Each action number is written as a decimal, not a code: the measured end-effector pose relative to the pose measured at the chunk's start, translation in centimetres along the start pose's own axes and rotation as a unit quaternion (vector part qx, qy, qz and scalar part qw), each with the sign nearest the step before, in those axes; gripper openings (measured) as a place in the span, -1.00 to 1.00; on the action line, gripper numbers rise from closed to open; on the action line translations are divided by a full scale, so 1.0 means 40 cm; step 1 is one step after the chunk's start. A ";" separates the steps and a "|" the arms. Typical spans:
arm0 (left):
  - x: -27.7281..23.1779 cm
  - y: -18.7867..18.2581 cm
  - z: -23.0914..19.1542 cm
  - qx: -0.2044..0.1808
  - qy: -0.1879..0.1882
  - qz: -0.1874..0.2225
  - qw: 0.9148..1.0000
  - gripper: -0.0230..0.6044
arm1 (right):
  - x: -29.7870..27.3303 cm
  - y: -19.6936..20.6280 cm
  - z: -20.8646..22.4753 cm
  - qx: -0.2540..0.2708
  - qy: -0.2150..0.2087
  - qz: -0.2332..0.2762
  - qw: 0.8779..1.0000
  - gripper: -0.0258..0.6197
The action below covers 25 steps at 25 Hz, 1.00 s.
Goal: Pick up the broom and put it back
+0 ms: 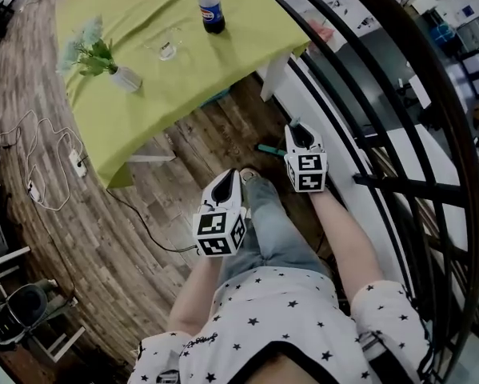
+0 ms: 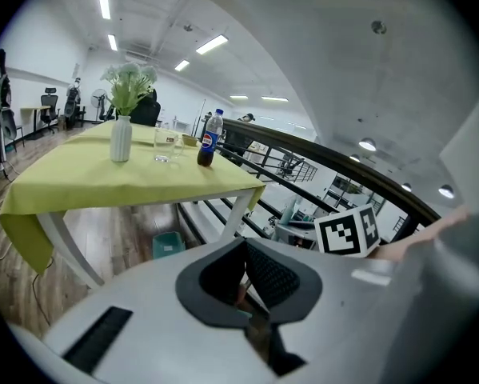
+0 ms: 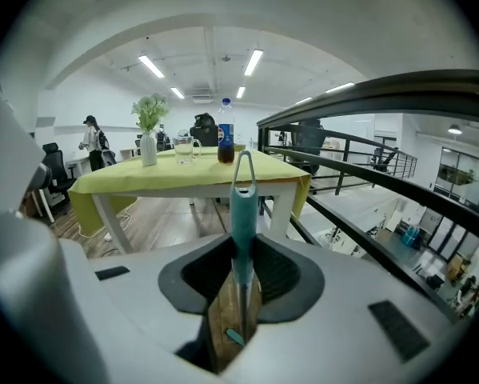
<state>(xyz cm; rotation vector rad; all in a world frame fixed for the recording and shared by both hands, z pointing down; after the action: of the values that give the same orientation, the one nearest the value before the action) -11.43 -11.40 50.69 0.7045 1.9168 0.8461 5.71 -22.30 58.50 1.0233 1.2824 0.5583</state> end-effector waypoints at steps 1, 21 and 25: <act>-0.004 -0.004 -0.009 0.001 -0.003 0.001 1.000 -0.89 | -0.013 0.004 -0.007 0.002 -0.003 -0.004 1.000 -0.68; -0.083 0.006 -0.138 0.035 -0.041 -0.011 0.998 -0.89 | -0.257 -0.013 -0.147 0.070 -0.079 -0.033 0.994 -0.68; -0.099 0.014 -0.159 0.037 -0.047 -0.016 0.998 -0.89 | -0.302 -0.018 -0.162 0.079 -0.093 -0.033 0.992 -0.68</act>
<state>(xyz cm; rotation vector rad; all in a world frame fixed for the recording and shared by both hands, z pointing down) -15.30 -15.78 55.42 0.7426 1.8790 0.7128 -3.54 -30.61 64.30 1.1322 1.2047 0.3055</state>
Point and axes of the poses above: the fingertips, and each gripper's own axes: x backward along the fingers, z to its right, y out of its underside, the point moved 1 cm from there along x, backward along the fingers, and after that the axes turned 1 degree about z, right-handed, at the moved point
